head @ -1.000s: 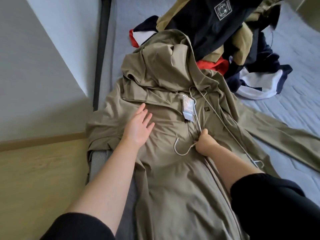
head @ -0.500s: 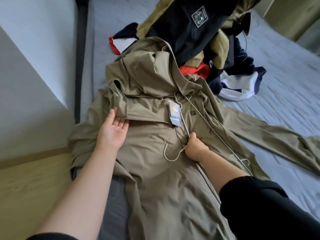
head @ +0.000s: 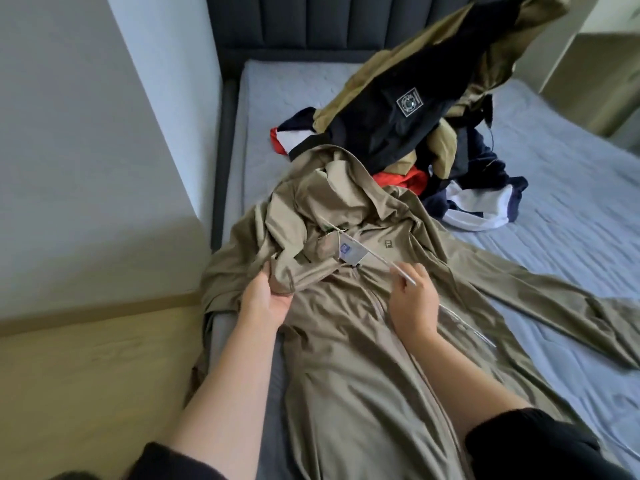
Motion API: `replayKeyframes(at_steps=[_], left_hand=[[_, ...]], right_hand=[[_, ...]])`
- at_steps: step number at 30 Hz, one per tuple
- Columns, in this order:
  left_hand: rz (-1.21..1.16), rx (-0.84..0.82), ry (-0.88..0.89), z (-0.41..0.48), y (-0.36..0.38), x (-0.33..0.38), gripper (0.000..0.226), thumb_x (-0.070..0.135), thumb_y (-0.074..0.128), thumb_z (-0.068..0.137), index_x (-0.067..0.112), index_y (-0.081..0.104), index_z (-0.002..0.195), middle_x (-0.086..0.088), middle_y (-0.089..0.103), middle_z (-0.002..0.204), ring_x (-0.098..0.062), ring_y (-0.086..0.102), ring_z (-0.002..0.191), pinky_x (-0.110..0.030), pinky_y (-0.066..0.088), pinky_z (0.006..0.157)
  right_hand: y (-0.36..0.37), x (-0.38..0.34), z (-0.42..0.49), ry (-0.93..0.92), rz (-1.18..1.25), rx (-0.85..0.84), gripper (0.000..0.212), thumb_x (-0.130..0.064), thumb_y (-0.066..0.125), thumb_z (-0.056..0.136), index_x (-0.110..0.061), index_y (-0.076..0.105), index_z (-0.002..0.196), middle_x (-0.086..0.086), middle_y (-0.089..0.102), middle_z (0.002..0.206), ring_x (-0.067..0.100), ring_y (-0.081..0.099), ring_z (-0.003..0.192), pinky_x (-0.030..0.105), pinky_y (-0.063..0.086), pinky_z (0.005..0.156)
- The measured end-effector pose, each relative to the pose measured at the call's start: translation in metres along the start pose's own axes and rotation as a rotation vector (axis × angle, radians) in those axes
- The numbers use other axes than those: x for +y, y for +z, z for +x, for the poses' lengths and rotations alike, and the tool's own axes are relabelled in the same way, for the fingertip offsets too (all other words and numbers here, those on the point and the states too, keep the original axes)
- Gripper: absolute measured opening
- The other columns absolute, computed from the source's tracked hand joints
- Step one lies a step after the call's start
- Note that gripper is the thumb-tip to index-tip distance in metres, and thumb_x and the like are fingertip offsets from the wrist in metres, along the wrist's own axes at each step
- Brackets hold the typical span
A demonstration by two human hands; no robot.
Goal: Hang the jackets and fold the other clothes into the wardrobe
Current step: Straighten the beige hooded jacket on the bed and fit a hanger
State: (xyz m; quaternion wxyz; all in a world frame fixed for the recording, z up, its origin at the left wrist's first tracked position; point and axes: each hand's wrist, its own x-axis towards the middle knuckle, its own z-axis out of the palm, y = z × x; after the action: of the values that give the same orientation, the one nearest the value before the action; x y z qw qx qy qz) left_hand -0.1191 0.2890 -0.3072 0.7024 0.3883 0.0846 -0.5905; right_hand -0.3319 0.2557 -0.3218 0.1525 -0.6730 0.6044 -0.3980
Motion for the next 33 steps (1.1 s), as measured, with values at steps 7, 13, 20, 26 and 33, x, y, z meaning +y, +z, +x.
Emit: replayKeyframes(at_steps=[7, 13, 20, 26, 33], left_hand=[[-0.041, 0.089, 0.051, -0.020, -0.023, 0.013, 0.040, 0.033, 0.042, 0.101, 0.013, 0.048, 0.136, -0.010, 0.052, 0.138, -0.027, 0.050, 0.125, -0.039, 0.049, 0.075], [-0.105, -0.040, 0.074, -0.027, -0.027, 0.017, 0.040, 0.031, 0.040, 0.102, 0.010, 0.049, 0.135, -0.010, 0.058, 0.129, -0.025, 0.055, 0.117, -0.037, 0.047, 0.082], [-0.047, -0.259, 0.056, -0.030, -0.023, 0.018, 0.032, 0.029, 0.040, 0.100, 0.012, 0.058, 0.120, -0.012, 0.069, 0.112, -0.025, 0.062, 0.106, -0.039, 0.051, 0.081], [-0.060, -0.220, 0.092, -0.020, -0.028, 0.032, 0.036, 0.031, 0.039, 0.101, 0.011, 0.053, 0.128, -0.011, 0.066, 0.110, -0.022, 0.062, 0.101, -0.038, 0.050, 0.077], [-0.073, -0.240, 0.065, -0.021, -0.026, 0.032, 0.033, 0.030, 0.038, 0.102, 0.010, 0.055, 0.122, -0.010, 0.067, 0.106, -0.022, 0.063, 0.099, -0.037, 0.050, 0.080]], right_hand=[[-0.029, -0.046, 0.025, -0.095, -0.072, 0.025, 0.023, -0.009, 0.058, 0.087, -0.004, 0.060, 0.065, 0.010, 0.053, 0.070, 0.034, 0.052, 0.076, 0.042, 0.041, 0.075], [-0.031, -0.067, 0.029, -0.189, -0.190, -0.042, 0.023, -0.009, 0.062, 0.084, -0.002, 0.057, 0.062, 0.010, 0.057, 0.070, 0.032, 0.053, 0.081, 0.037, 0.031, 0.080], [-0.030, -0.088, 0.038, -0.204, -0.168, -0.079, 0.030, -0.011, 0.058, 0.085, -0.010, 0.049, 0.056, 0.004, 0.051, 0.065, 0.025, 0.048, 0.072, 0.039, 0.039, 0.078], [-0.049, -0.080, 0.052, -0.057, -0.052, 0.020, 0.030, -0.012, 0.045, 0.075, -0.004, 0.043, 0.046, 0.008, 0.044, 0.048, 0.025, 0.041, 0.055, 0.035, 0.030, 0.055], [-0.031, -0.081, 0.049, -0.120, -0.157, -0.032, 0.030, -0.005, 0.053, 0.078, -0.004, 0.041, 0.050, 0.009, 0.045, 0.056, 0.030, 0.042, 0.063, 0.032, 0.026, 0.065]])
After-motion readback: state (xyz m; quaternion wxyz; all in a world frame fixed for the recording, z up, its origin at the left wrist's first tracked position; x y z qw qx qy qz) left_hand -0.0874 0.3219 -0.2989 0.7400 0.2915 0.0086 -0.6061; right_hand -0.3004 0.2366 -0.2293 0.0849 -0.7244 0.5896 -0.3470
